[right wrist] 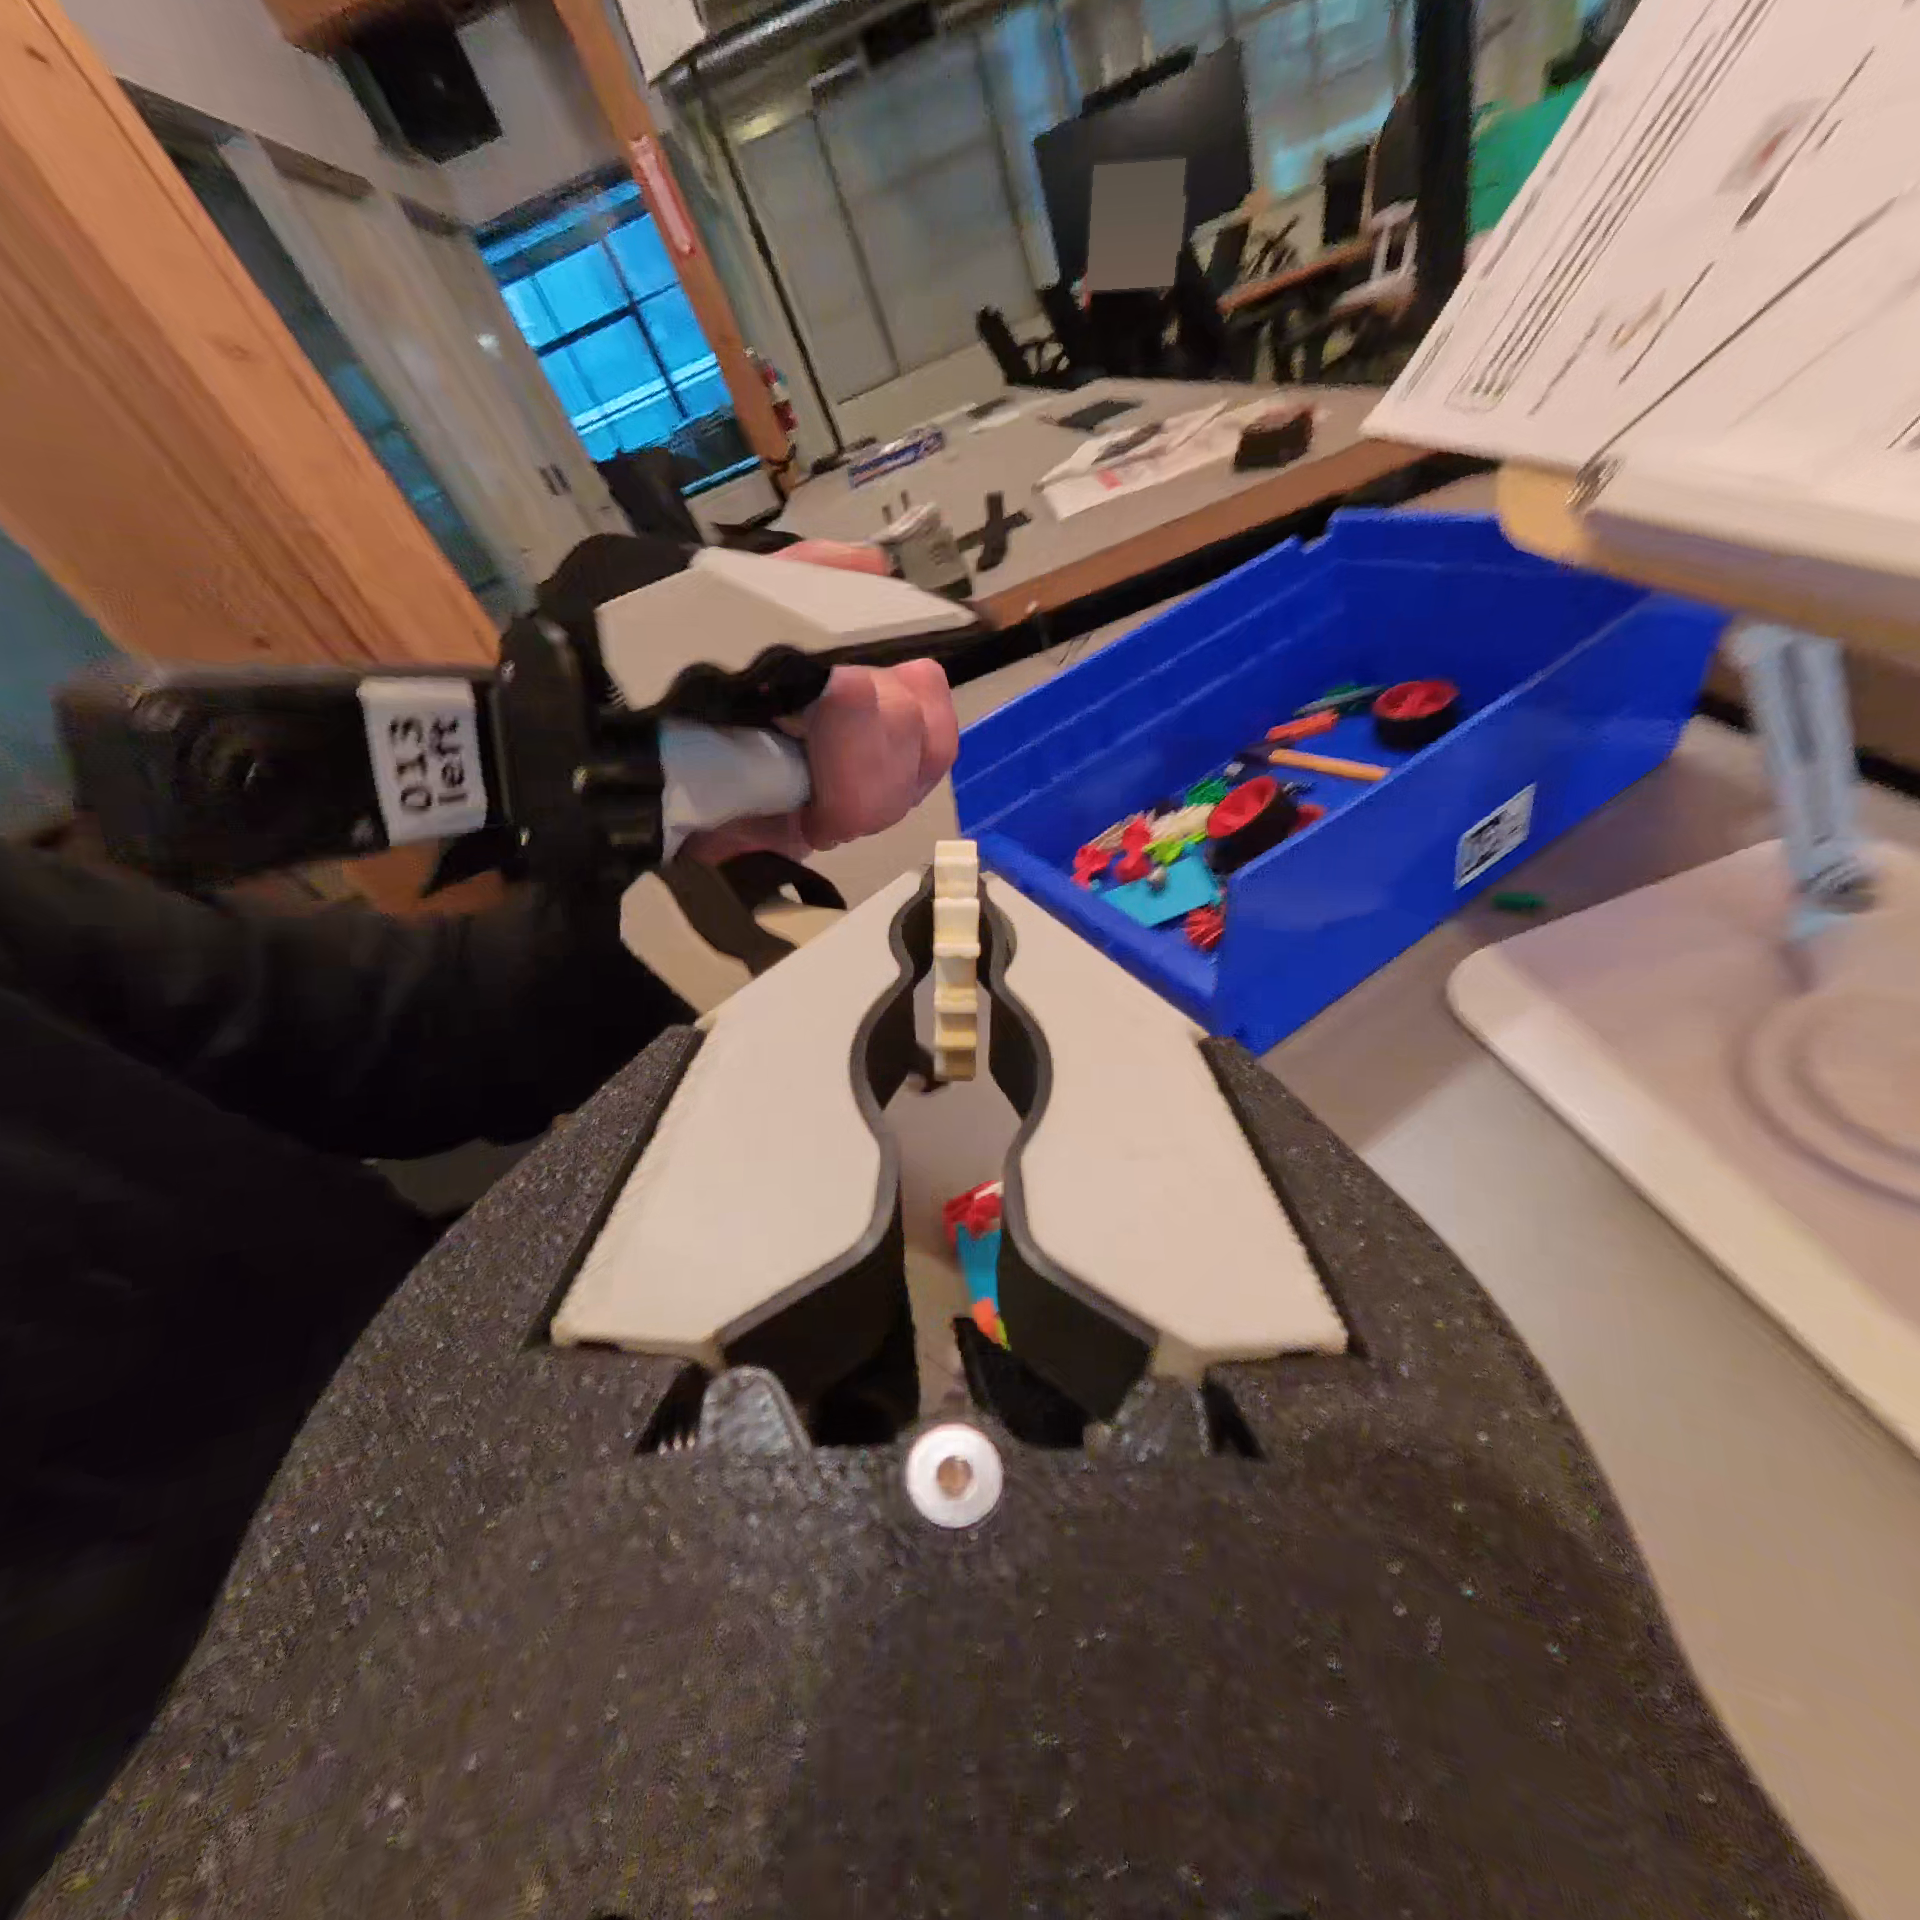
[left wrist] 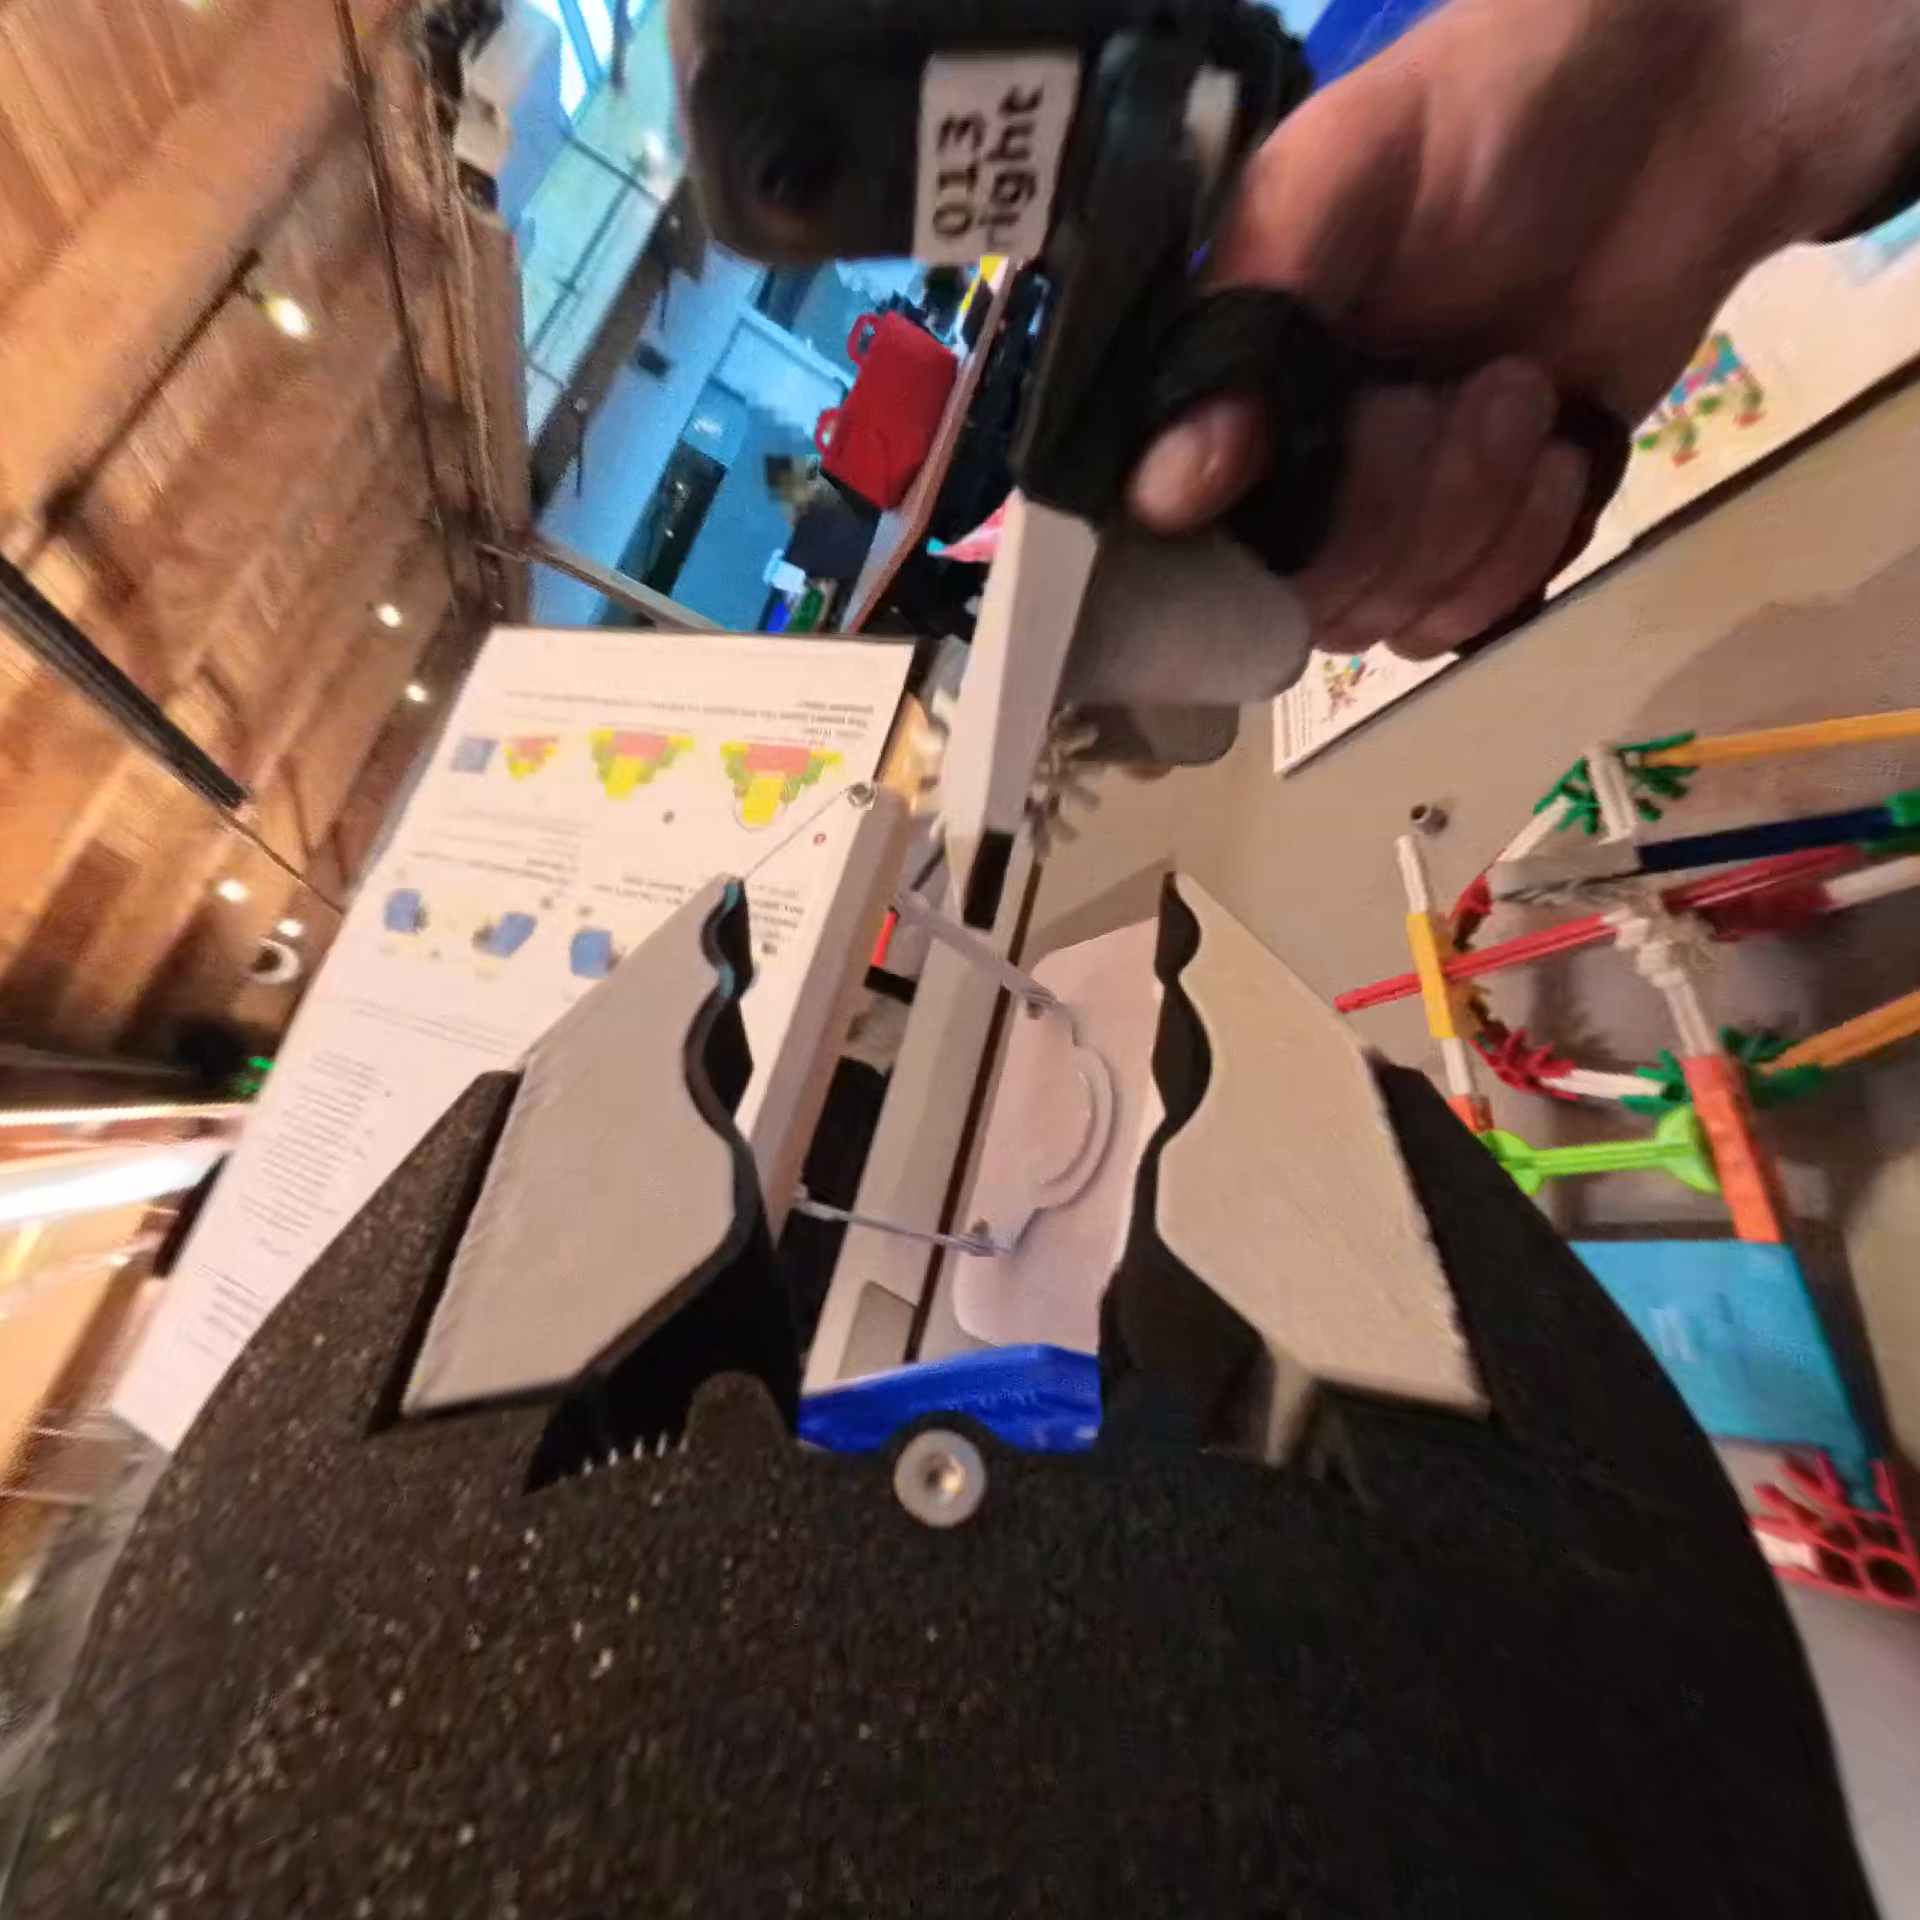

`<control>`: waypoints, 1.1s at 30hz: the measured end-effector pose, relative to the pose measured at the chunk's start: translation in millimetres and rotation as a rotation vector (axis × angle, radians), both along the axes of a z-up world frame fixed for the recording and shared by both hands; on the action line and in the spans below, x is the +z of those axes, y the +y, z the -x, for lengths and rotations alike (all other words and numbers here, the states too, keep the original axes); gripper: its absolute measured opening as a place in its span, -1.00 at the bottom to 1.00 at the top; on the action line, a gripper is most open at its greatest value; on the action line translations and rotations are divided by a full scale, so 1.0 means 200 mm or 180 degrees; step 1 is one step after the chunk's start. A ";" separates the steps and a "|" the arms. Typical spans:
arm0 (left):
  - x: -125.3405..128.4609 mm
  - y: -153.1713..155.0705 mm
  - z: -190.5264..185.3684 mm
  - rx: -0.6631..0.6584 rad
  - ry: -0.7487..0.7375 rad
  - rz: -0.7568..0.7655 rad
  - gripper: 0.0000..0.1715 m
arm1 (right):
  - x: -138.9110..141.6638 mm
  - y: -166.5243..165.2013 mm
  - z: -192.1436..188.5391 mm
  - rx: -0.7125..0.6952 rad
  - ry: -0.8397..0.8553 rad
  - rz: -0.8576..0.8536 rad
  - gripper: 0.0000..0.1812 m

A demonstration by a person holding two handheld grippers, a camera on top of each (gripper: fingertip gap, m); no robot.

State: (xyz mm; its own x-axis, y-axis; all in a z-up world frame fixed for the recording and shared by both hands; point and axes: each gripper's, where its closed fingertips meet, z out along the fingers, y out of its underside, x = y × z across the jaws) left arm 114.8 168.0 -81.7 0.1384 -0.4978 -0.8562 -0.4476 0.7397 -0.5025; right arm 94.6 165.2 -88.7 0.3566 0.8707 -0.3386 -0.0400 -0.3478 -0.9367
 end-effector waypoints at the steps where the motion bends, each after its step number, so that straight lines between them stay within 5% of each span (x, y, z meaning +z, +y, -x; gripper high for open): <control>1: -0.01 -0.04 -0.04 -0.0005 0.0056 -0.0150 -0.13 | -0.02 -0.01 0.01 0.0081 0.0014 0.0088 -0.96; 6: -0.07 -0.07 -0.10 -0.0092 0.0069 -0.0252 -0.55 | -0.04 -0.06 0.05 0.0295 0.0056 0.0221 -0.96; 9: -0.07 -0.07 -0.10 -0.0122 0.0086 -0.0083 -0.55 | -0.05 -0.06 0.05 0.0292 0.0046 0.0203 -0.95; 13: -0.04 -0.01 -0.06 0.0027 0.0015 -0.0058 -0.56 | -0.03 -0.05 0.03 0.0234 0.0006 0.0195 -0.50; 16: 0.01 0.20 0.11 0.0568 0.0046 -0.0022 -0.56 | -0.06 0.03 -0.09 -0.0107 -0.0234 0.0087 -0.47; 21: -0.20 0.68 0.56 0.1893 0.0297 0.0881 -0.51 | -0.31 0.09 -0.28 -0.0360 -0.1177 0.0150 -0.52; 25: -0.34 0.84 0.76 0.2453 0.0403 0.1210 0.02 | -0.53 0.08 -0.38 -0.0312 -0.1837 0.0322 -0.62; 29: -0.24 0.71 0.58 0.1942 0.0158 0.1236 0.04 | -0.64 0.04 -0.42 -0.0199 -0.2220 0.0280 -0.66; 33: -0.29 0.29 0.21 0.0717 0.0482 0.1543 -0.16 | -0.77 0.01 -0.42 0.0003 -0.2583 0.0222 -0.78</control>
